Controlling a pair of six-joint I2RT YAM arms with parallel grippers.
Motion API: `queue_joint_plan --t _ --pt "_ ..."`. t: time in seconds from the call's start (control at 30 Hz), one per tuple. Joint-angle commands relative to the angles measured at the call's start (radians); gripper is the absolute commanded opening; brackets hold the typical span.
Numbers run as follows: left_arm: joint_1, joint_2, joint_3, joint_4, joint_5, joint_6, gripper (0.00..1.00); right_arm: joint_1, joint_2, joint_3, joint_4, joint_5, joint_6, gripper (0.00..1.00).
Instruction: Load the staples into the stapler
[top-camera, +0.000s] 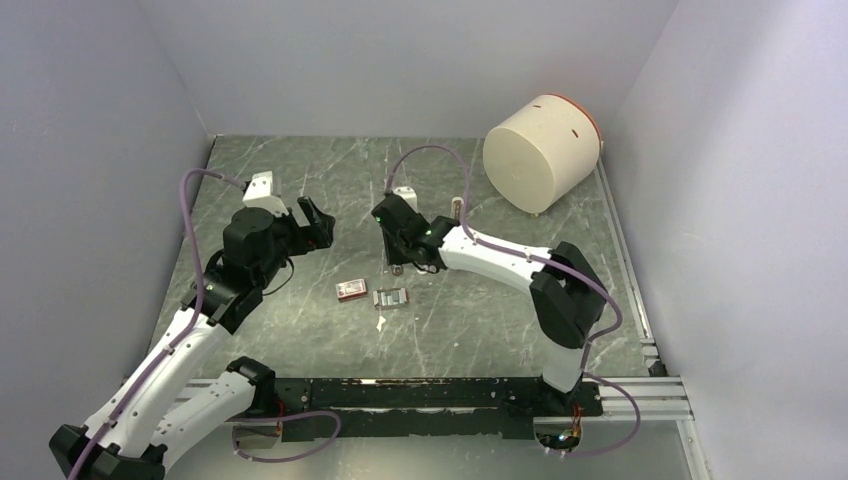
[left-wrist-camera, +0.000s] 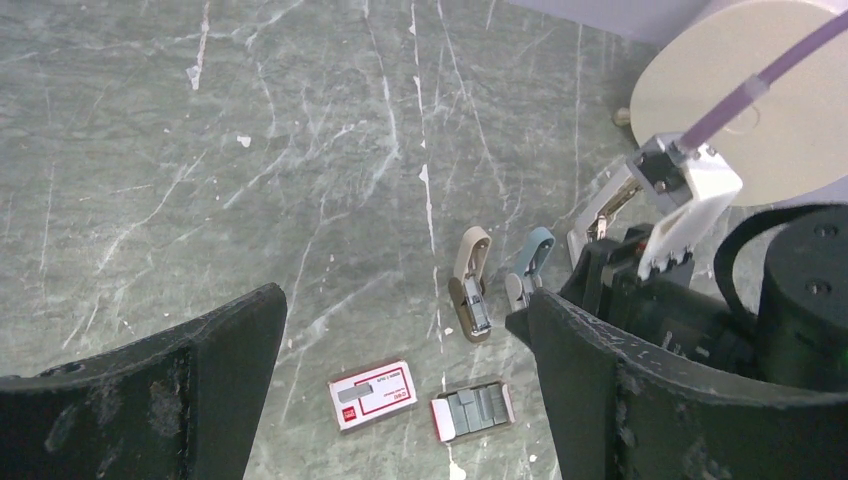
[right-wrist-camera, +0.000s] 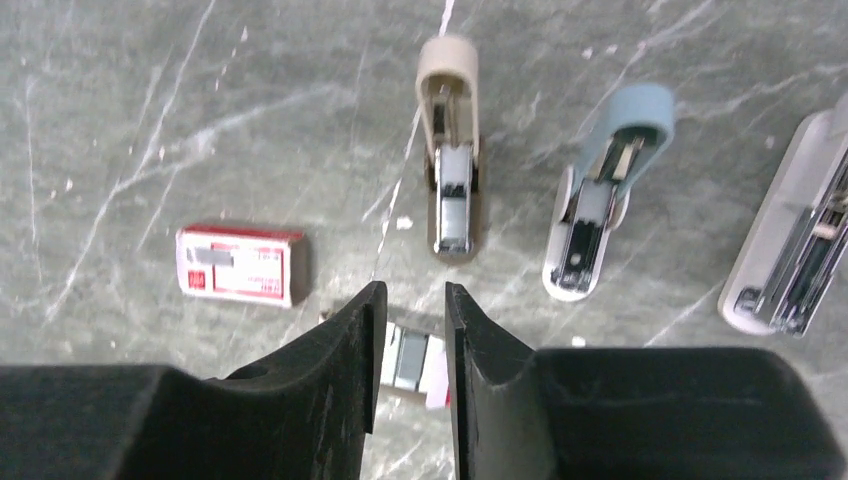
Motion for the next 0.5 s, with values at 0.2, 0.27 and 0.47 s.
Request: queue_joint_plan --t 0.2,0.27,0.47 --pt "0.004 -0.028 -0.009 0.016 0.02 -0.005 0.95 0.114 -0.017 -0.075 -0.08 -0.019 0.092 0.37" --pt "0.005 -0.028 -0.009 0.015 0.022 -0.005 0.95 0.122 0.001 -0.068 -0.081 -0.017 0.097 0.36" --pt "0.004 -0.031 -0.015 0.013 0.02 -0.007 0.95 0.128 0.044 -0.046 -0.094 0.039 0.105 0.33"
